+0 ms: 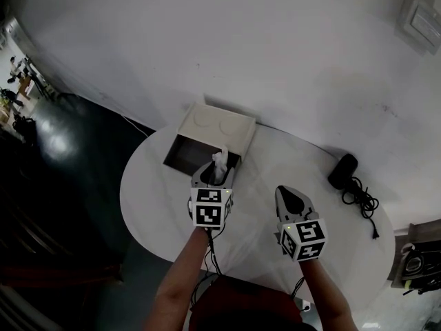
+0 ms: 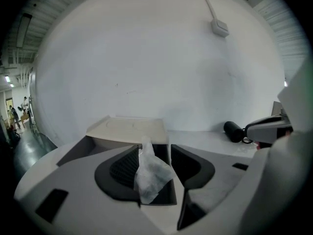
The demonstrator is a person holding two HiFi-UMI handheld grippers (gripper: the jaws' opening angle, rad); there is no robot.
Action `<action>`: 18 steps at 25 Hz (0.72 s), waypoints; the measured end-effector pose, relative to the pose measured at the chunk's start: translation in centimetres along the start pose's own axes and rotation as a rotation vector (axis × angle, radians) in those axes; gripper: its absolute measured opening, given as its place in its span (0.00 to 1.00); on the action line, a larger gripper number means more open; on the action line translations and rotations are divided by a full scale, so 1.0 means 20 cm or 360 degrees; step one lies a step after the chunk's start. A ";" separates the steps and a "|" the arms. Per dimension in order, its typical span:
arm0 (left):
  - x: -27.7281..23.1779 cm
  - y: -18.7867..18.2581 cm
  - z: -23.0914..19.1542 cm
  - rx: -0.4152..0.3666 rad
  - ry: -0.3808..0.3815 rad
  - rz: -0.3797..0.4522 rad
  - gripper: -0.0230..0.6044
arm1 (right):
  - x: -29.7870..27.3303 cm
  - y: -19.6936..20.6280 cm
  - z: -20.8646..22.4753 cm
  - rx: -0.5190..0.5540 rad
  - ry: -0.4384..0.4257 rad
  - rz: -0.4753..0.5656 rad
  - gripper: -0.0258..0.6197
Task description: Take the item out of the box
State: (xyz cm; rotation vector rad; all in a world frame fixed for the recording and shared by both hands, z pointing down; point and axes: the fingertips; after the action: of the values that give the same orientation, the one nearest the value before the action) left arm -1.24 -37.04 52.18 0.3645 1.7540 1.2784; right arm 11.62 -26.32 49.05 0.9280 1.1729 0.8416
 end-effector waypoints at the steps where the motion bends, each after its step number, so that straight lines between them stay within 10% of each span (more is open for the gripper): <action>1: -0.02 0.01 -0.01 -0.0003 -0.0010 -0.0021 0.34 | 0.00 0.00 0.01 -0.0004 0.0003 -0.0004 0.06; 18: -0.18 0.05 -0.11 -0.0003 -0.0127 -0.0185 0.36 | -0.08 0.09 0.05 -0.0028 -0.0015 -0.0087 0.06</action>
State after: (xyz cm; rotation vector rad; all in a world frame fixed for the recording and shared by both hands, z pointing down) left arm -1.30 -40.27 54.97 0.3036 1.6820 1.1672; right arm 12.12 -27.20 51.32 0.8807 1.1762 0.8015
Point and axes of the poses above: the fingertips, and each gripper's own axes: x backward along the fingers, z to its right, y out of its underside, and after that the axes turned 4 degrees about y, right-handed
